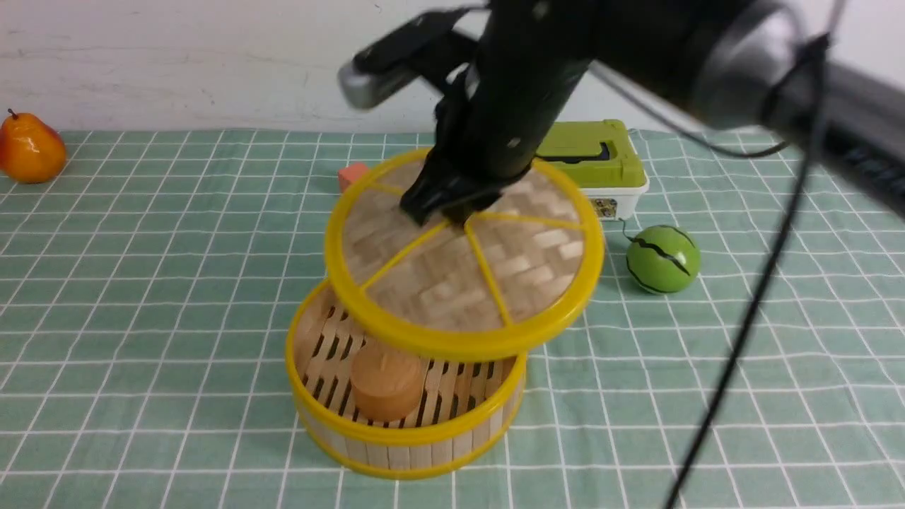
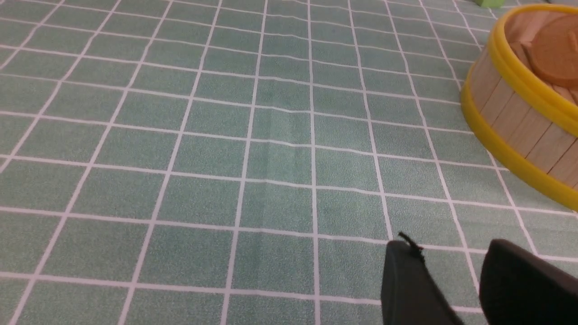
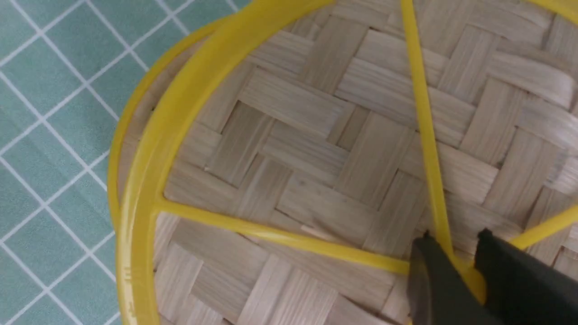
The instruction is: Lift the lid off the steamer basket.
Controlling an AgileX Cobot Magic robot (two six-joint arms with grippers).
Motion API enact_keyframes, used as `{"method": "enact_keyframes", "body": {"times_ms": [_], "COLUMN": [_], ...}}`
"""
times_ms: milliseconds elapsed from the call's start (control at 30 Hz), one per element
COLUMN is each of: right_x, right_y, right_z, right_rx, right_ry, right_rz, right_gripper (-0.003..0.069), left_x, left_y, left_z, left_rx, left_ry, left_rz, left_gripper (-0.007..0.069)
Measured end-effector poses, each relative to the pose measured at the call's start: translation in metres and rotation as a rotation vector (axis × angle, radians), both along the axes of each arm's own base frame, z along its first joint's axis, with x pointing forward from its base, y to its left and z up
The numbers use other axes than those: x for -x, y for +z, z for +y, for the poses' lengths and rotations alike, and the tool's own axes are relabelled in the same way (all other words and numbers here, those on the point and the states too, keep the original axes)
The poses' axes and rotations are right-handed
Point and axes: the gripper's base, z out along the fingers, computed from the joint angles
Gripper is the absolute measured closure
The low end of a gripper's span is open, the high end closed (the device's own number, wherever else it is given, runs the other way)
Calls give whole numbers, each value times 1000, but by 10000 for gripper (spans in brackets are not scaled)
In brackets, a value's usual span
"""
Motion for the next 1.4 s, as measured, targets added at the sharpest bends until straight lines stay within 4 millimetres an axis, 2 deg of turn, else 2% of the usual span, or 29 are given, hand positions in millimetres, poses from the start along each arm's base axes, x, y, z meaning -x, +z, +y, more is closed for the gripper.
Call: {"method": "enact_keyframes", "body": {"times_ms": [33, 67, 133, 200, 267, 333, 433, 467, 500, 533, 567, 600, 667, 733, 900, 967, 1067, 1167, 1233, 1267, 1333, 1367, 1400], "right_x": [5, 8, 17, 26, 37, 46, 53, 54, 55, 55, 54, 52, 50, 40, 24, 18, 15, 14, 17, 18, 36, 43, 45], "right_y": [16, 22, 34, 34, 24, 3, -23, -37, -45, -67, -69, -89, -102, -125, -150, -163, -171, -171, -154, -152, -110, -96, -92], "right_z": [-16, -21, -54, -80, -110, -143, -167, -172, -174, -178, -179, -179, -179, -177, -174, -172, -172, -171, -172, -172, -176, -177, -178], "right_rx": [-20, -29, -60, -73, -70, -71, -67, -63, -62, -55, -59, -58, -63, -68, -67, -61, -55, -53, -66, -67, -111, -128, -133], "right_ry": [-12, -13, -39, -74, -132, -224, -302, -324, -336, -358, -362, -375, -385, -403, -419, -426, -429, -428, -422, -421, -408, -404, -404], "right_rz": [-21, -28, -12, 27, 80, 105, 123, 134, 138, 157, 149, 155, 155, 149, 152, 167, 185, 189, 187, 185, 102, 67, 57], "right_gripper": [579, 579, 579, 579, 579, 579, 579, 579, 579, 579, 579, 579, 579, 579, 549, 506, 449, 407, 378, 378, 403, 420, 425], "left_x": [0, 0, 0, 0, 0, 0, 0, 0, 0, 0, 0, 0, 0, 0, 0, 0, 0, 0, 0, 0, 0, 0, 0], "left_y": [0, 0, 0, 0, 0, 0, 0, 0, 0, 0, 0, 0, 0, 0, 0, 0, 0, 0, 0, 0, 0, 0, 0], "left_z": [0, 0, 0, 0, 0, 0, 0, 0, 0, 0, 0, 0, 0, 0, 0, 0, 0, 0, 0, 0, 0, 0, 0], "left_rx": [0, 0, 0, 0, 0, 0, 0, 0, 0, 0, 0, 0, 0, 0, 0, 0, 0, 0, 0, 0, 0, 0, 0], "left_ry": [0, 0, 0, 0, 0, 0, 0, 0, 0, 0, 0, 0, 0, 0, 0, 0, 0, 0, 0, 0, 0, 0, 0], "left_rz": [0, 0, 0, 0, 0, 0, 0, 0, 0, 0, 0, 0, 0, 0, 0, 0, 0, 0, 0, 0, 0, 0, 0], "left_gripper": [386, 386, 386, 386, 386, 386, 386, 386, 386, 386, 386, 386, 386, 386, 386, 386, 386, 386, 386, 386, 386, 386, 386]}}
